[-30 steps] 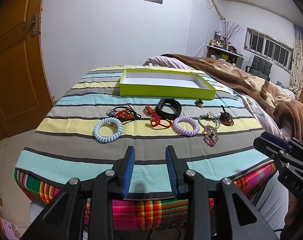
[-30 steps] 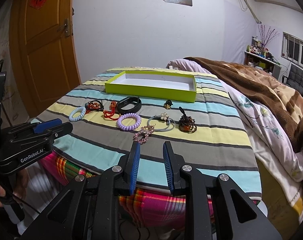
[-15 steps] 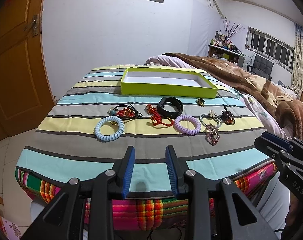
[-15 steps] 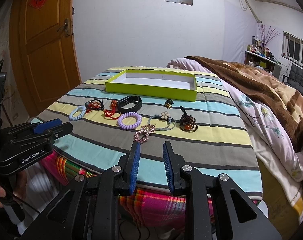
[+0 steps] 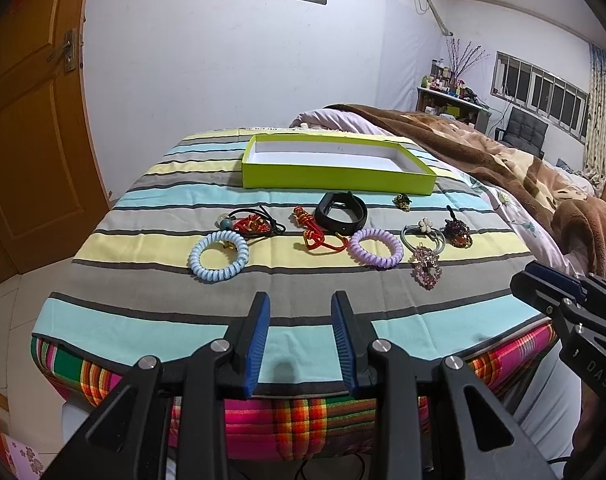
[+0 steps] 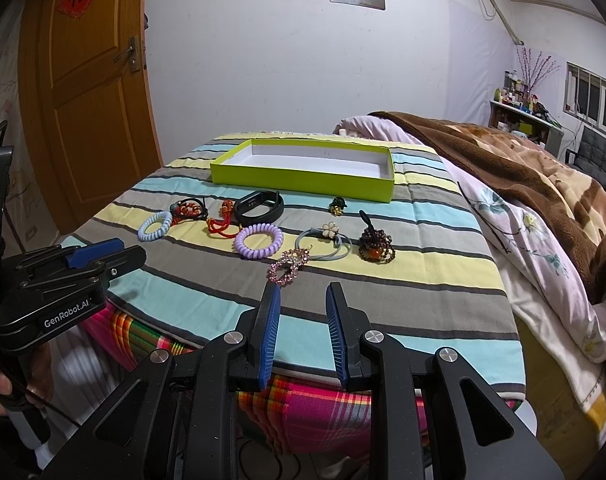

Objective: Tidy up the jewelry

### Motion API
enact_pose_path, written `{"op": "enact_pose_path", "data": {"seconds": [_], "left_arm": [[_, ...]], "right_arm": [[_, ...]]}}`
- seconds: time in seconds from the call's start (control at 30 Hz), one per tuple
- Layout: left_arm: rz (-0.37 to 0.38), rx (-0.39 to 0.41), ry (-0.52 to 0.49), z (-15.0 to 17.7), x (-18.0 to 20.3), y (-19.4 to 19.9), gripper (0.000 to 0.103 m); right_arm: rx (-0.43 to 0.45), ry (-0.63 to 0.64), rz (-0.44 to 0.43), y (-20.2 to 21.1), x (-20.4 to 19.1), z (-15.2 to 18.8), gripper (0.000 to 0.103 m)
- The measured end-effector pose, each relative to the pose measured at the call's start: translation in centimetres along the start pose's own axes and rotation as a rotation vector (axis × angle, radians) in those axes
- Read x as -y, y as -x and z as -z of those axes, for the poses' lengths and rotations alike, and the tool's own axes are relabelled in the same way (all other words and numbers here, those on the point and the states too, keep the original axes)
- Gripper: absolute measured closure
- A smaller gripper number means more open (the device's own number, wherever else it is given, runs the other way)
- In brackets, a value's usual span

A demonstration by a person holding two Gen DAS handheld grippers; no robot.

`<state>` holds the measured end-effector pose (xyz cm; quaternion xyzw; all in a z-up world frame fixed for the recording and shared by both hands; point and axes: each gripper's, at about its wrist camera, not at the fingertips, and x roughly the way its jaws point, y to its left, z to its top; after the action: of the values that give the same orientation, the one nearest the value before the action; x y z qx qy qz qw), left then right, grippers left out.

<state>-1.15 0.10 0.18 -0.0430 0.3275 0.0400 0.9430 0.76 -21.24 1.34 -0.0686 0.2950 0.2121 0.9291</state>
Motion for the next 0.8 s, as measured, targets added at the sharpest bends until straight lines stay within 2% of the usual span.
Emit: {"op": "enact_pose_path", "data": {"seconds": [0.53,0.8], "left_arm": [[-0.003,-0.019,0.012,-0.8,-0.9,-1.5,0.070],[-0.055,-0.024,0.043,-2.0,-3.1,-3.2,0.069]], "right_arm": [[-0.008,-0.015,0.012,-1.3,0.8,-0.4,0.079],[-0.021,-0.011,0.027,-3.3,2.2,-1.4,0.079]]}}
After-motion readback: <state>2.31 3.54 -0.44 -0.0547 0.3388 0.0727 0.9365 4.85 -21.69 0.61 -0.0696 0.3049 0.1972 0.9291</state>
